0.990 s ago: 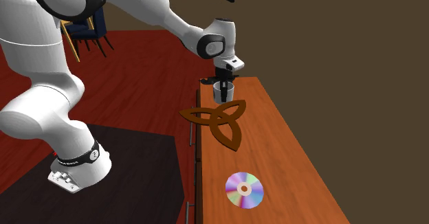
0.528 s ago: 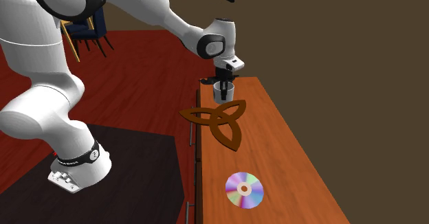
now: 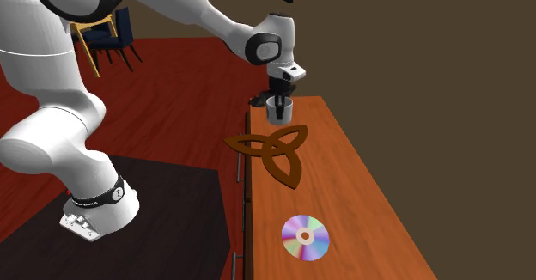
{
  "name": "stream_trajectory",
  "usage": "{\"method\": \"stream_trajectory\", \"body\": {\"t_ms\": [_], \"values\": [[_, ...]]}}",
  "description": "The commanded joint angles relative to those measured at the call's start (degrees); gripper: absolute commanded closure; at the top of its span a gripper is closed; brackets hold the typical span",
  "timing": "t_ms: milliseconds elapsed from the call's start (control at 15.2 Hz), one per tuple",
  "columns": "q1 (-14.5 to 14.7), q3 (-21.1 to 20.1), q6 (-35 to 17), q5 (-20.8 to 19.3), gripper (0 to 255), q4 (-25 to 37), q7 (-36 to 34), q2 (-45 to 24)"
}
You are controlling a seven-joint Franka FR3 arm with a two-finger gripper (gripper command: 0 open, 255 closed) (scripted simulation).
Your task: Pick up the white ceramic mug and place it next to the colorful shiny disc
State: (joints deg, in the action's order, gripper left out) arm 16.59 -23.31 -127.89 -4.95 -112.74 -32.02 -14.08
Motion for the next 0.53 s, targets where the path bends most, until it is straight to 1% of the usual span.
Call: {"method": "stream_trajectory", "body": {"t_ms": [0,462], "values": [[-0.14,-0.14,1.46,0.46,255,0.72,0.29,0.85],[-0.45,-0.47,6.28,1.71,255,3.39,1.03,3.21]]}}
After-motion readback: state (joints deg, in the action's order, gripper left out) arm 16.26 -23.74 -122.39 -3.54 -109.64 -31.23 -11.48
